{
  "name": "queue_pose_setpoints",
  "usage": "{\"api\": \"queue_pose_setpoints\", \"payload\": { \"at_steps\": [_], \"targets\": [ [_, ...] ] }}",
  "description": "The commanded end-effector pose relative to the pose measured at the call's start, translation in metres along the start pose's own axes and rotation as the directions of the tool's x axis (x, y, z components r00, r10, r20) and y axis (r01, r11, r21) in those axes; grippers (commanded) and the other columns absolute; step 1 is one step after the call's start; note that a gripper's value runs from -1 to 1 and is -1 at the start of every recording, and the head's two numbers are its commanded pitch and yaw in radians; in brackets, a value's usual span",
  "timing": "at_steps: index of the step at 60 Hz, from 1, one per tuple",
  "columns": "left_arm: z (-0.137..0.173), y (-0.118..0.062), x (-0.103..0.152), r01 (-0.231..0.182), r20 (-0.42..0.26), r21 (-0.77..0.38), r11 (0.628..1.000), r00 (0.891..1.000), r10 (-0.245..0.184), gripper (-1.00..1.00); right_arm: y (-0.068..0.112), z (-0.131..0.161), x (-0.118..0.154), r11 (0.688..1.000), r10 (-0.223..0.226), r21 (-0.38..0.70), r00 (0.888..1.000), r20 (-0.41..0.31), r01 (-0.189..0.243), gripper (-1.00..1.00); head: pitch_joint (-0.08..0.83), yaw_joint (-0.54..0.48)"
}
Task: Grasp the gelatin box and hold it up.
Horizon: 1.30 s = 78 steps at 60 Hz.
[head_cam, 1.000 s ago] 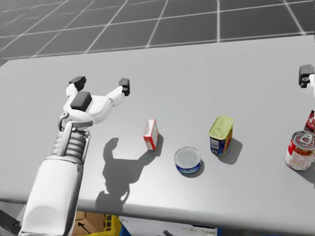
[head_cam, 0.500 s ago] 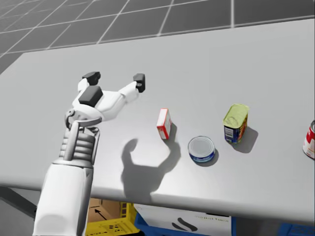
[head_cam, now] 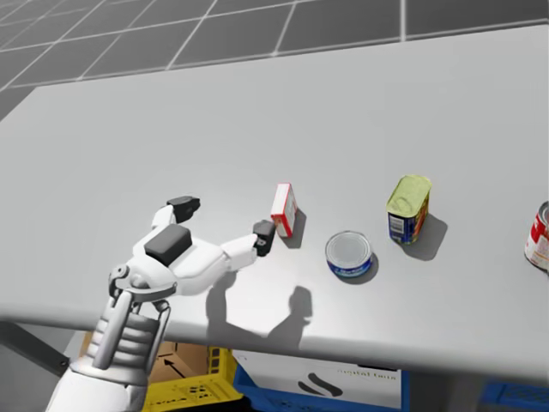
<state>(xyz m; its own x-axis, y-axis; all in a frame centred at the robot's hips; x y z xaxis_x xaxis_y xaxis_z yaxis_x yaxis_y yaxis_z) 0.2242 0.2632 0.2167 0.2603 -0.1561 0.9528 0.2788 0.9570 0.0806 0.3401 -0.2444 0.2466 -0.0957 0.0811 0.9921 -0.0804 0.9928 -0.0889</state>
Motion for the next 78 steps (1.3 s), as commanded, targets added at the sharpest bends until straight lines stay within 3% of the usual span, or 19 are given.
{"api": "queue_pose_setpoints", "payload": {
  "at_steps": [1,14,35,42,55,56,57,59,61,68,78],
  "targets": [
    [-0.003,-0.012,-0.024,-0.010,-0.051,-0.036,0.999,0.999,0.008,-1.00,-0.001,0.000,0.001,1.000,-0.005,0.001,1.000,0.006,0.005,-1.00,0.671,0.32],
    [-0.033,-0.020,-0.040,-0.005,-0.073,-0.031,1.000,0.997,0.003,-1.00,-0.003,0.001,0.004,1.000,-0.011,-0.006,1.000,0.022,0.011,-1.00,0.670,0.32],
    [-0.082,-0.029,-0.030,-0.034,-0.103,0.006,0.999,0.994,0.035,-1.00,-0.005,0.002,0.007,1.000,-0.022,-0.019,0.999,0.038,0.022,-1.00,0.668,0.33],
    [-0.097,-0.030,-0.026,-0.067,-0.110,0.033,0.997,0.991,0.070,-1.00,-0.005,0.002,0.008,0.999,-0.024,-0.022,0.999,0.042,0.025,-1.00,0.669,0.33],
    [-0.111,-0.036,-0.024,-0.063,-0.124,0.047,0.997,0.990,0.069,-1.00,-0.006,0.003,0.010,0.999,-0.025,-0.025,0.998,0.052,0.026,-1.00,0.668,0.32],
    [-0.111,-0.036,-0.025,-0.059,-0.123,0.047,0.997,0.990,0.064,-0.97,-0.006,0.003,0.010,0.999,-0.025,-0.025,0.998,0.052,0.027,-1.00,0.668,0.32],
    [-0.111,-0.037,-0.025,-0.058,-0.122,0.049,0.997,0.990,0.063,-0.62,-0.006,0.003,0.010,0.999,-0.025,-0.026,0.998,0.053,0.026,-1.00,0.668,0.32],
    [-0.110,-0.038,-0.026,-0.055,-0.119,0.051,0.997,0.991,0.060,-0.20,-0.007,0.003,0.011,0.999,-0.024,-0.027,0.998,0.054,0.026,-1.00,0.667,0.32],
    [-0.108,-0.039,-0.026,-0.053,-0.117,0.051,0.997,0.991,0.058,0.85,-0.007,0.004,0.011,0.999,-0.025,-0.028,0.998,0.055,0.026,-1.00,0.666,0.33],
    [-0.103,-0.042,-0.027,-0.033,-0.105,0.051,0.998,0.994,0.038,0.99,-0.007,0.004,0.012,0.999,-0.026,-0.031,0.998,0.057,0.028,-1.00,0.653,0.33],
    [-0.101,-0.045,-0.029,0.006,-0.091,0.064,0.998,0.996,-0.001,1.00,-0.007,0.005,0.012,0.999,-0.025,-0.034,0.998,0.057,0.027,-1.00,0.563,0.33]
  ]
}}
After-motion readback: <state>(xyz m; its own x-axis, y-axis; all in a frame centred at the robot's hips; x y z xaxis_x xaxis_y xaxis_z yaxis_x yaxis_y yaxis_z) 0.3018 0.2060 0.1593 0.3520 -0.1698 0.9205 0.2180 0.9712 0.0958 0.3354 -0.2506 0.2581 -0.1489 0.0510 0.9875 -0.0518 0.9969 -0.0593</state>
